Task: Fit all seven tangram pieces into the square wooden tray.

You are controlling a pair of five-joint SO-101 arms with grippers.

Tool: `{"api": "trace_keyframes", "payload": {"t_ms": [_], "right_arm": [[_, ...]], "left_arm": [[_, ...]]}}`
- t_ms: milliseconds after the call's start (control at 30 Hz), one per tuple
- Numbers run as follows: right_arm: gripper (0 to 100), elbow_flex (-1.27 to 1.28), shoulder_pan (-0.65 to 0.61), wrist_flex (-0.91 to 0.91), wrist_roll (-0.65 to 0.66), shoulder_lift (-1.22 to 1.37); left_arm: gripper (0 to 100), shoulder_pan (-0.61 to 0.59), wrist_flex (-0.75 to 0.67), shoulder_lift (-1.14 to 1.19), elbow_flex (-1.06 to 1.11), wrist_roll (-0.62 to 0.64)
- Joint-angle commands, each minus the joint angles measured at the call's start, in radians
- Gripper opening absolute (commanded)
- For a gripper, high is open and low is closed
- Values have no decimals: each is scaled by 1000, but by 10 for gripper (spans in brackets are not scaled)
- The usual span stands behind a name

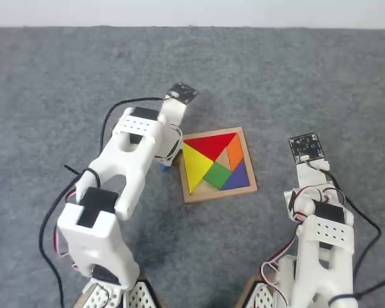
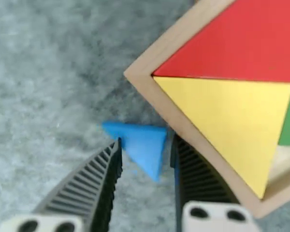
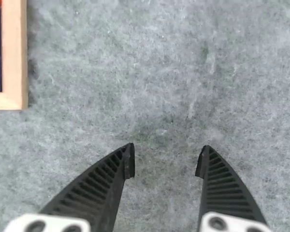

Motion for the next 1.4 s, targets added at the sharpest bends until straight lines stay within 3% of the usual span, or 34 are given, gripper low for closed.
{"api": "trace_keyframes", "payload": {"t_ms": [0,500,833,1033,1367], "right_arm": [[226,-23,-7,-21,-5,-28],[226,-23,-5,-19,-5,-28],[226,-23,-7,-21,-5,-28],[226,-23,-8,-21,-5,-28],[226,-23,-10,-21,-5,-28]], "left_arm": [[165,71,-18,-6,-42,11],[164,-28,129,158,-170,11],[161,-26,158,160,-165,18],[47,-29,227,157,-173,18],[10,-9,288,37,-177,25]]}}
